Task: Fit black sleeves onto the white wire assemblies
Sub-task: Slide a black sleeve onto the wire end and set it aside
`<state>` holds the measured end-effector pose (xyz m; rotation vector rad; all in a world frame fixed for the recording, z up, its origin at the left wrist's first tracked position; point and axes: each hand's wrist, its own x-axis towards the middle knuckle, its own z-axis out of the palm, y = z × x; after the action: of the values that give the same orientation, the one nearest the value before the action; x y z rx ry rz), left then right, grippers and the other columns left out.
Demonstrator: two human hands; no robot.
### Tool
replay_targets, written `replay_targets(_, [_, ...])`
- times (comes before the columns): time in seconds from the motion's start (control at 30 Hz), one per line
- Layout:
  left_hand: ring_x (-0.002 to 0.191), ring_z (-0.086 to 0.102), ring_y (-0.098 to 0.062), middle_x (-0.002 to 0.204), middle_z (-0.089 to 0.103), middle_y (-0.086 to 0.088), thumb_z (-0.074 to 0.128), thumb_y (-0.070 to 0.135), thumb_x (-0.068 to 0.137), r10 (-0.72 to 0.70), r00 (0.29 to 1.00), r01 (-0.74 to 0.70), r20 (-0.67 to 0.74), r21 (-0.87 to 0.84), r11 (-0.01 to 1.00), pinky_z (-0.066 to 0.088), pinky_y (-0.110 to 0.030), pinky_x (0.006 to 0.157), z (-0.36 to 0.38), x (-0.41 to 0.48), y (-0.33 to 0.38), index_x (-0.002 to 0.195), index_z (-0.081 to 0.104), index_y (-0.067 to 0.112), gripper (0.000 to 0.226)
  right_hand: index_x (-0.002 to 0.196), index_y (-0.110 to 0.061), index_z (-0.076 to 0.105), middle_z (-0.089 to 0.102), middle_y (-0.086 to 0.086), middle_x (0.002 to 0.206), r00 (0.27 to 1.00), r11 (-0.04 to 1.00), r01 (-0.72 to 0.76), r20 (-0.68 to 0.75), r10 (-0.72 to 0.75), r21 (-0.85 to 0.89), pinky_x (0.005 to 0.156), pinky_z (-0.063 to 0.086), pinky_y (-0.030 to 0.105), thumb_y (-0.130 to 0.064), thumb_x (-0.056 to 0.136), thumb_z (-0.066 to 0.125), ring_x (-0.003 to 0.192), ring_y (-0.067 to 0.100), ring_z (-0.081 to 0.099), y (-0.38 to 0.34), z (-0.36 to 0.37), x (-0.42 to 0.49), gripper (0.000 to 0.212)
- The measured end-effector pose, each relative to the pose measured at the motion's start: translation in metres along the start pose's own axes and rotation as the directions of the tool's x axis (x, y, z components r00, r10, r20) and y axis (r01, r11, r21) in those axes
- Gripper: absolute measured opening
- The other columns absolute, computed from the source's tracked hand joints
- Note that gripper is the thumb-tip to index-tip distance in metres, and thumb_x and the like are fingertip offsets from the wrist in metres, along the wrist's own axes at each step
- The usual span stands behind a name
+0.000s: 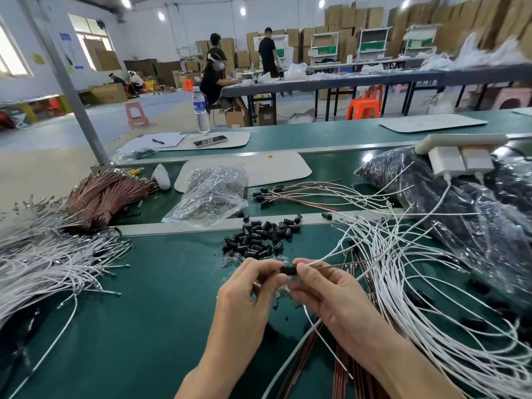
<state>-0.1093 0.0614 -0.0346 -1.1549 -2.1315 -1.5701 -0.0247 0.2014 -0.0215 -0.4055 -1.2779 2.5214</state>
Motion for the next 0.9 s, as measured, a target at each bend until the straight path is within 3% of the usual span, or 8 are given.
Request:
replay_targets(0.13, [0.085,0.064,-0.009,0.095,0.064,0.021,0.055,0.050,0.097,-0.029,0.997,0.025,0.073,0.048,0.999,0.051,-0.019,0.070,0.002,-0.004,-0.002,0.105,0.054,0.049,0.008,0.086,-0.015,0.081,0.075,0.012,0.089,0.992,0.995,0.097,-0.086,-0.096,-0.001,0.067,0.059,0.023,-0.024,0.064,0.085,0.079,0.020,0.073,-0.001,-0.002,0.000,0.024])
replay_targets(0.23, [0.094,0.065,-0.007,0.102,0.064,0.025,0.046,0.066,0.093,-0.050,0.993,0.041,0.110,0.085,0.996,0.053,-0.028,0.078,0.006,-0.009,-0.003,0.109,0.049,0.051,0.023,0.086,-0.015,0.079,0.077,0.014,0.092,0.988,0.985,0.121,-0.078,-0.131,-0.124,0.070,0.060,0.025,-0.030,0.061,0.086,0.085,0.024,0.075,0.004,0.003,0.001,0.030])
replay_targets(0.33, [0.089,0.065,-0.006,0.100,0.064,0.024,0.040,0.076,0.089,-0.067,0.993,0.060,0.093,0.078,0.995,0.052,-0.025,0.074,0.008,-0.008,-0.002,0.105,0.046,0.054,0.027,0.085,-0.013,0.079,0.077,0.015,0.090,0.990,0.983,0.114,-0.070,-0.125,-0.148,0.069,0.060,0.026,-0.032,0.061,0.084,0.085,0.025,0.076,0.007,0.008,0.003,0.030])
replay_targets(0.43, [0.079,0.066,-0.004,0.093,0.066,0.023,0.037,0.074,0.091,-0.088,0.993,0.085,0.081,0.039,0.996,0.046,-0.014,0.063,0.008,-0.007,-0.001,0.102,0.044,0.051,0.026,0.087,-0.007,0.074,0.077,0.014,0.085,0.993,0.986,0.098,-0.053,-0.106,-0.137,0.065,0.059,0.024,-0.026,0.067,0.080,0.078,0.022,0.076,0.007,0.009,0.005,0.028])
replay_targets(0.53, [0.073,0.064,-0.002,0.089,0.066,0.023,0.038,0.063,0.094,-0.121,0.988,0.119,0.090,0.030,0.992,0.042,-0.010,0.061,0.008,-0.007,0.002,0.098,0.041,0.053,0.011,0.091,-0.004,0.068,0.077,0.012,0.081,0.992,0.981,0.112,-0.044,-0.120,-0.157,0.064,0.059,0.024,-0.022,0.074,0.074,0.077,0.022,0.076,0.007,0.009,0.005,0.026])
replay_targets(0.7, [0.059,0.058,0.000,0.079,0.065,0.027,0.035,0.059,0.095,-0.131,0.983,0.132,0.126,-0.006,0.991,0.040,-0.008,0.055,0.009,-0.006,0.005,0.096,0.039,0.053,0.007,0.094,-0.001,0.065,0.077,0.019,0.087,0.986,0.974,0.148,-0.044,-0.158,-0.172,0.067,0.060,0.025,-0.021,0.081,0.068,0.081,0.027,0.077,0.006,0.012,0.003,0.024])
replay_targets(0.9, [0.079,0.066,0.000,0.092,0.069,0.025,0.048,0.052,0.097,-0.123,0.988,0.121,0.092,0.030,0.992,0.044,-0.007,0.064,0.007,-0.001,0.000,0.099,0.051,0.050,0.004,0.097,-0.001,0.064,0.077,0.016,0.090,0.983,0.973,0.148,-0.079,-0.164,-0.177,0.069,0.060,0.025,-0.024,0.083,0.067,0.084,0.026,0.076,0.011,0.013,0.004,0.027])
